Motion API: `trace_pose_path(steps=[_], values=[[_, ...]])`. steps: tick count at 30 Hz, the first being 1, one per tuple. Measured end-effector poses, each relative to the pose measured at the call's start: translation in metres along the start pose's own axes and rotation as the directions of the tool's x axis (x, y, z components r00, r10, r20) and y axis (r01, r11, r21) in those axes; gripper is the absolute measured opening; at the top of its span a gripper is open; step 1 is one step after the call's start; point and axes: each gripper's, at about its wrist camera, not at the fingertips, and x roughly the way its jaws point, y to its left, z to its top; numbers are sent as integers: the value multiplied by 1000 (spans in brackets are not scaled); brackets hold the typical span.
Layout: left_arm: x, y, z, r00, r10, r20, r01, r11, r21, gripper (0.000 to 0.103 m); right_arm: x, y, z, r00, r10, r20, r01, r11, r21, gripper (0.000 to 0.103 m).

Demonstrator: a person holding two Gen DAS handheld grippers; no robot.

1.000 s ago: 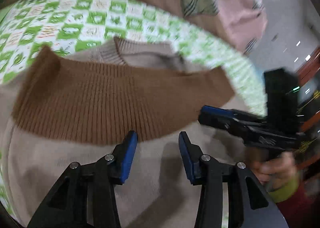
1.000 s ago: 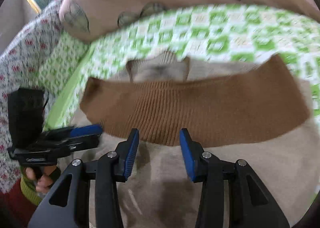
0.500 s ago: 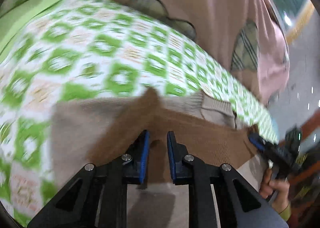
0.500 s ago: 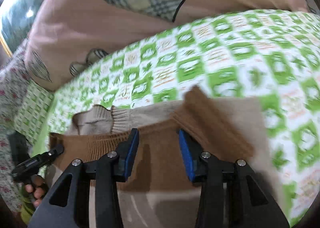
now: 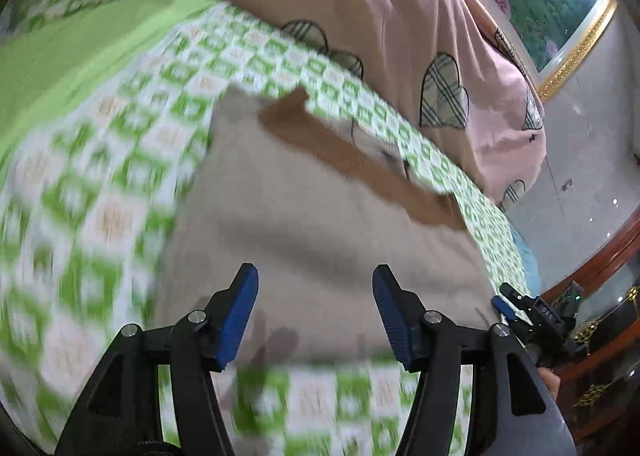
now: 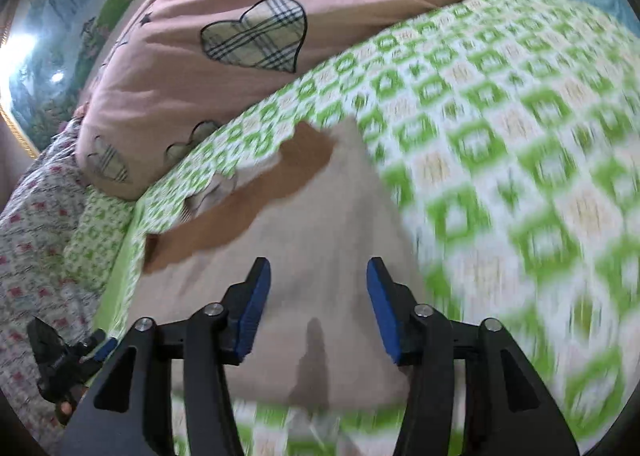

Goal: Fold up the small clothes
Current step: 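Move the left tool to the folded sweater edge and grasp it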

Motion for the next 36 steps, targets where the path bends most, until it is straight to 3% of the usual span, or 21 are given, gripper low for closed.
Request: trace_pose_path(steps=[5, 11, 17, 24, 27, 29, 31, 33, 36], values=[[-4, 6, -43, 998, -39, -47, 35, 996, -77, 64, -26, 6, -42, 1000, 28, -2, -28, 1000, -9, 55], [7, 15, -57, 996, -88, -33, 79, 974, -211, 67, -27, 26, -62, 997, 66, -31, -68, 996, -55, 58], [20, 20, -51, 997, -78, 17, 79, 958, -276, 70, -22, 39, -74, 992, 111, -63, -114, 992, -46, 60], [38, 34, -17, 995, -15, 98, 46, 946, -321, 68, -19, 45, -78, 989, 124, -85, -129, 991, -47, 62], [45, 36, -6, 994, 11, 113, 25, 948, -316, 60, -18, 44, -78, 989, 123, -86, -126, 991, -41, 62], [49, 39, -2, 993, 24, 114, 14, 948, -319, 46, -18, 42, -78, 988, 126, -86, -129, 991, -34, 63], [51, 43, 1, 994, 26, 110, 11, 944, -329, 25, -17, 39, -76, 988, 124, -88, -127, 991, -29, 63], [52, 42, 2, 993, 33, 110, 4, 948, -320, 19, -16, 39, -75, 988, 126, -88, -128, 991, -22, 63], [47, 22, 9, 991, 62, 119, -34, 974, -226, 11, -15, 40, -72, 987, 131, -89, -134, 991, -22, 63]])
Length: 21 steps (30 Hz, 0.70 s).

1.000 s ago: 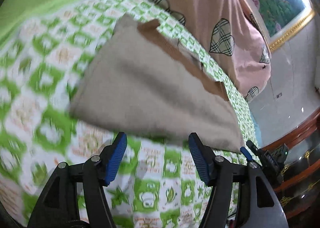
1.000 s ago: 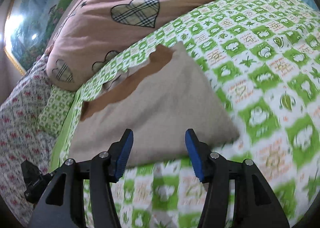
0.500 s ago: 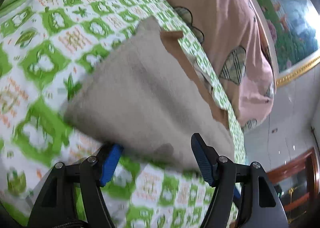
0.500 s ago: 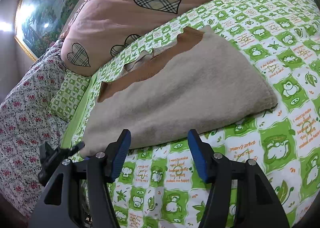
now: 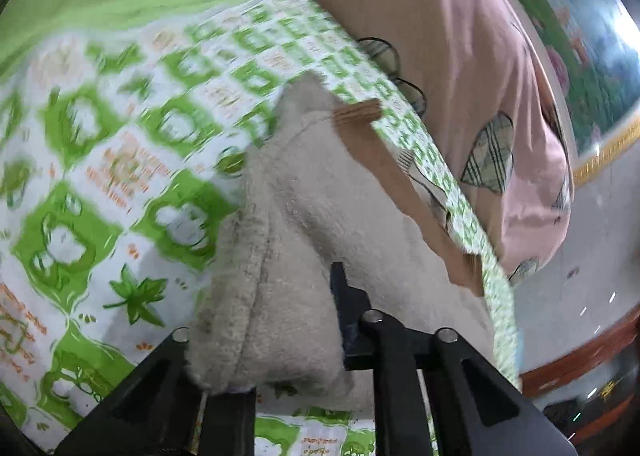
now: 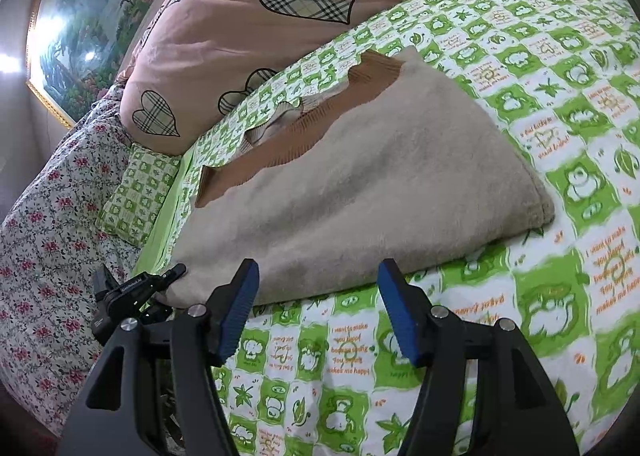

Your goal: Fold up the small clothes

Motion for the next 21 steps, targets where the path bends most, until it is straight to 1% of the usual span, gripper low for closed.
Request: trace_pose_path(steps=[2, 4, 5, 7, 10, 12, 13, 15, 16, 17, 19, 20, 21], values=[[-5, -18, 1, 1000, -6, 17, 4, 998, 65, 10, 1, 1, 5, 1000, 2, -4, -3, 1000, -9, 63], [-10, -39, 2, 999, -35, 26, 32, 991, 129, 10, 3, 2, 11, 1000, 7, -9, -7, 1000, -20, 63], [-11, -52, 1, 998, -49, 26, 44, 985, 167, 9, 4, 3, 13, 1000, 12, -10, -12, 1000, -20, 63], [-11, -76, -3, 996, -88, 16, 82, 967, 241, 9, 8, 3, 24, 999, 46, -22, -46, 999, -12, 63], [-2, -114, -14, 990, -142, -16, 138, 922, 362, 9, 20, 3, 41, 995, 84, -59, -85, 996, -6, 63], [12, -137, -26, 983, -169, -68, 182, 886, 426, 9, 31, 4, 55, 988, 119, -94, -120, 993, -4, 65], [19, -144, -32, 980, -174, -93, 197, 874, 443, 8, 40, 5, 63, 979, 158, -126, -159, 987, 4, 67], [37, -156, -47, 975, -165, -147, 216, 849, 483, 8, 55, 5, 76, 965, 205, -165, -201, 979, 38, 76], [42, -157, -53, 974, -158, -164, 219, 841, 494, 8, 66, 5, 82, 949, 246, -197, -240, 969, 56, 78], [50, -159, -60, 971, -149, -185, 224, 836, 502, 8, 75, 6, 86, 939, 267, -216, -258, 964, 69, 79], [56, -160, -67, 966, -150, -210, 238, 832, 501, 8, 97, 10, 93, 917, 308, -255, -293, 951, 95, 80], [57, -159, -69, 964, -154, -218, 245, 833, 496, 8, 111, 13, 95, 901, 325, -286, -307, 946, 107, 80], [57, -158, -69, 963, -154, -221, 246, 835, 492, 8, 126, 16, 97, 889, 327, -321, -305, 945, 117, 80]])
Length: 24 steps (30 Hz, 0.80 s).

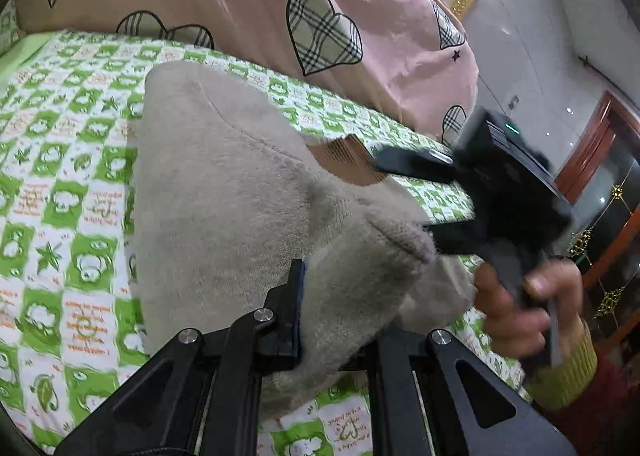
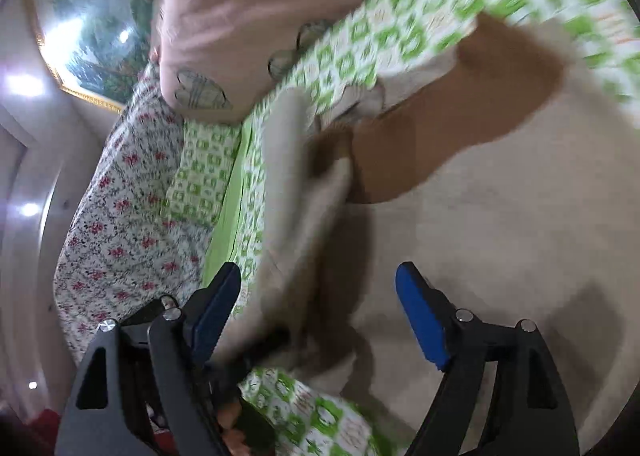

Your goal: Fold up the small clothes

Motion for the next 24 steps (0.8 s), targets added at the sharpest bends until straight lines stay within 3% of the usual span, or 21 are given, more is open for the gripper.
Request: trace_pose_path(steps=[7, 8, 9, 11, 12, 18, 23, 24], values=[[-1, 7, -3, 1000, -24, -7, 24, 1000, -20, 8, 77, 20, 42, 994, 14, -110, -22, 997, -72, 79], [-2, 7, -4, 1000, -21, -8, 21, 1000, -18, 8, 82, 22, 46, 994, -2, -107, -7, 997, -81, 66], [-2, 7, -5, 1000, -14, -9, 14, 1000, -16, 8, 91, 26, 51, 994, -38, -103, 28, 994, -105, 43], [-2, 3, -3, 1000, -14, -8, 14, 1000, -14, 8, 95, 30, 57, 991, -105, -86, 92, 986, -135, 22], [-3, 0, -1, 1000, -23, -4, 23, 1000, -12, 8, 91, 32, 59, 991, -110, -79, 98, 985, -144, 18], [14, -48, 18, 992, -124, -24, 125, 992, 35, 8, 20, 43, 61, 985, -171, 33, 173, 947, -269, 17], [57, -96, 22, 978, -187, -89, 192, 980, 45, 8, -33, 12, 74, 955, -286, 75, 296, 922, -250, 17], [71, -105, 21, 971, -208, -119, 213, 976, 38, 9, -41, 0, 75, 941, -330, 80, 340, 909, -241, 16]])
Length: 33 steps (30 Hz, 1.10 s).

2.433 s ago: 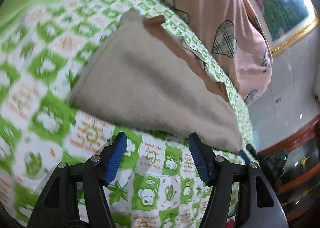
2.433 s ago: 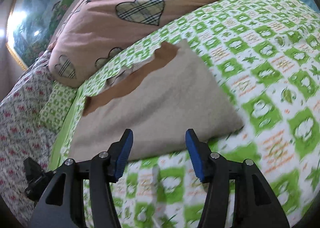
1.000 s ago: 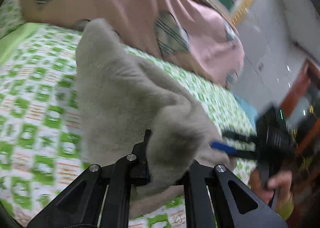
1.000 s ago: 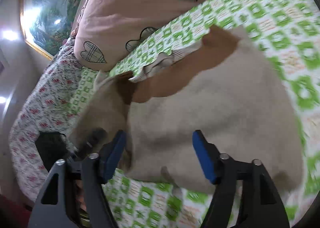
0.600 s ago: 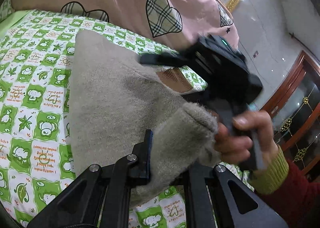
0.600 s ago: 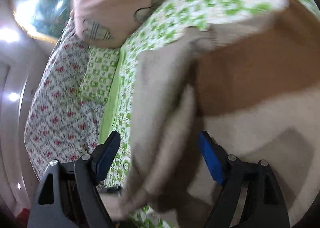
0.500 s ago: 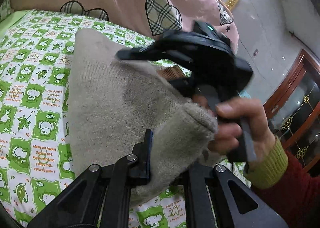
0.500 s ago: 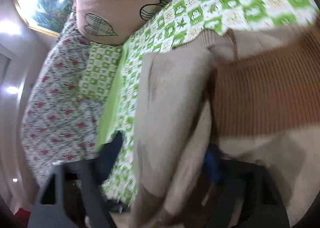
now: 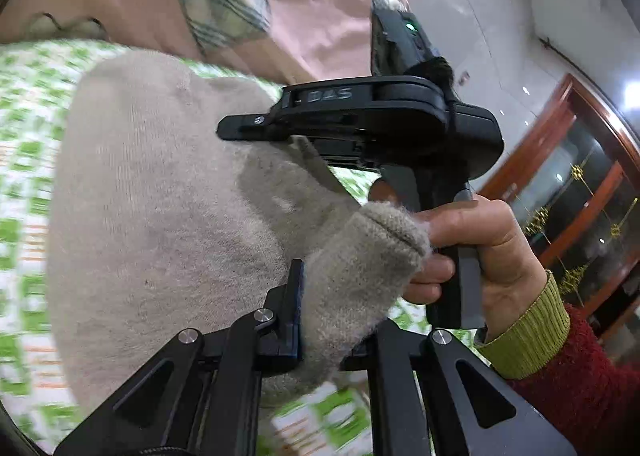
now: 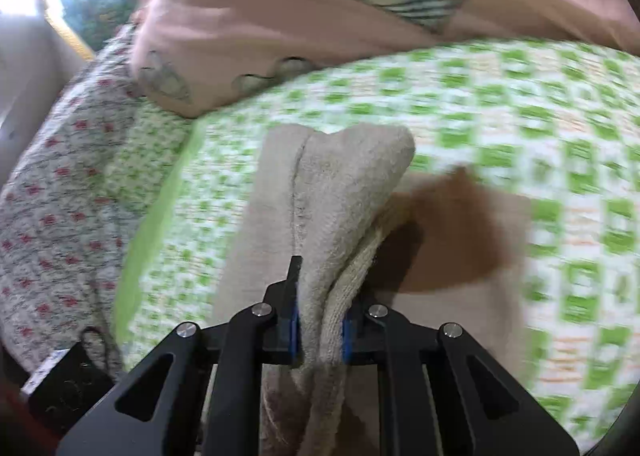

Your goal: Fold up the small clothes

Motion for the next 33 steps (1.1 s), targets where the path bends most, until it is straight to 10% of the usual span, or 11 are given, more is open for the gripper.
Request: trace_pose_path(steps=[4, 13, 20, 24, 29, 33], values=[[44, -13, -3, 997, 4, -83, -2, 999, 35, 9, -1, -45, -13, 993, -117, -25, 118, 992, 46, 16], [46, -1, -13, 993, -9, -119, 7, 1000, -13, 19, -2, -62, -20, 998, -64, 22, 62, 996, 58, 21], [-10, -4, -32, 992, -45, -114, 43, 999, -24, 41, -36, -82, -40, 990, -82, 113, 62, 984, 166, 38], [-54, 16, -26, 999, 11, -34, -13, 999, -53, 69, -46, -89, -56, 995, -20, 97, 0, 978, 209, 75], [-63, 71, -2, 993, 117, -16, -118, 980, -158, 77, -38, -84, -65, 999, 9, 50, -18, 984, 180, 78], [-31, 111, 15, 995, 56, -77, -75, 960, -269, 77, -21, -83, -67, 999, 43, 6, -43, 981, 187, 78]])
